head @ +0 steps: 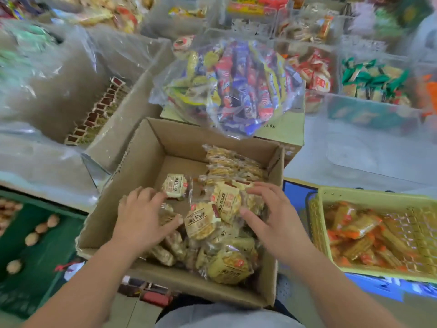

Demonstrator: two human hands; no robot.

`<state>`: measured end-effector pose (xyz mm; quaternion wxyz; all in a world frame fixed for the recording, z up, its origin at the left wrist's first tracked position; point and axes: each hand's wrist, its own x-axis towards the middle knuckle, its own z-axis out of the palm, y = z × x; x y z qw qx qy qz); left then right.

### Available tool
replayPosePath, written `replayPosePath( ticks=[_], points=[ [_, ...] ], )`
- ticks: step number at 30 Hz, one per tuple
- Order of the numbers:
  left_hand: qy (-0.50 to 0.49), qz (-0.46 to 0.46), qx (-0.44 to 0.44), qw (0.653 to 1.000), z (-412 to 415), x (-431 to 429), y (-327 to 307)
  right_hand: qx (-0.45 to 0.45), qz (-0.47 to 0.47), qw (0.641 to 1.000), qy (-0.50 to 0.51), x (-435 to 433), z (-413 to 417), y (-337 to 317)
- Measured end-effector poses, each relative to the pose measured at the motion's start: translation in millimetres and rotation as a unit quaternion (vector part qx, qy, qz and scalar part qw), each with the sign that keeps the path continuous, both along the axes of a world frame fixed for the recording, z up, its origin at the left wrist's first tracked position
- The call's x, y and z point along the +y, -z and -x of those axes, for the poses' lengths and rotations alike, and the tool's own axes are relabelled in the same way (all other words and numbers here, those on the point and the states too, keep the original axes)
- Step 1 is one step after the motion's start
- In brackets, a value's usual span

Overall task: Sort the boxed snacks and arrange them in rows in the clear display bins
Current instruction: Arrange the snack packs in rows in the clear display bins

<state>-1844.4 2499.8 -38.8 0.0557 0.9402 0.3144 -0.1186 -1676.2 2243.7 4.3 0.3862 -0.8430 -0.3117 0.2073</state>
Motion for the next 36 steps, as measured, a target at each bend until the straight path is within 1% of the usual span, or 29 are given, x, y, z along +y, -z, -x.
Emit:
replayPosePath(
  ticks=[3,6,8,10,13,15,17,19,21,27,32,36],
  points=[
    [0.038,0.047,0.031,0.998,29.3,28.3,8.3,0.027,0.025,0.996,0.078,35.3,1.9,13.1],
    [0.067,0.105,0.036,0.992,44.8,39.9,13.8,0.072,0.07,0.978,0.183,59.6,-11.1,28.4],
    [0.08,0.126,0.041,0.988,44.1,41.8,15.1,0.086,0.101,0.968,0.211,71.0,-20.1,38.3],
    [0.088,0.134,0.043,0.986,40.0,40.2,13.6,0.078,0.138,0.966,0.204,79.2,-24.0,47.3],
    [0.097,0.151,0.016,0.984,30.3,39.7,8.7,0.053,0.204,0.963,0.165,87.4,-20.7,56.4],
    [0.095,0.182,-0.008,0.979,17.8,41.9,5.7,0.074,0.223,0.961,0.148,89.8,-17.7,61.1],
    [0.07,0.232,-0.037,0.969,-2.9,45.6,6.6,0.101,0.217,0.958,0.159,90.6,-15.5,64.4],
    [0.028,0.293,-0.068,0.953,-31.2,49.8,12.4,0.101,0.201,0.958,0.179,90.3,-13.7,66.9],
    [-0.011,0.331,-0.087,0.94,-63.5,54.8,25.4,0.097,0.2,0.958,0.183,88.7,-12.0,67.9],
    [-0.1,0.379,-0.037,0.919,-144.8,66.3,78.5,0.107,0.205,0.96,0.159,76.4,-13.9,68.5],
    [-0.188,0.483,-0.058,0.853,-179.3,53.9,91.9,0.121,0.18,0.961,0.173,75.9,-16.9,64.4],
    [-0.266,0.569,-0.06,0.776,-184.2,52.5,91.5,0.145,0.146,0.953,0.221,83.7,-20.3,62.8]
  ],
)
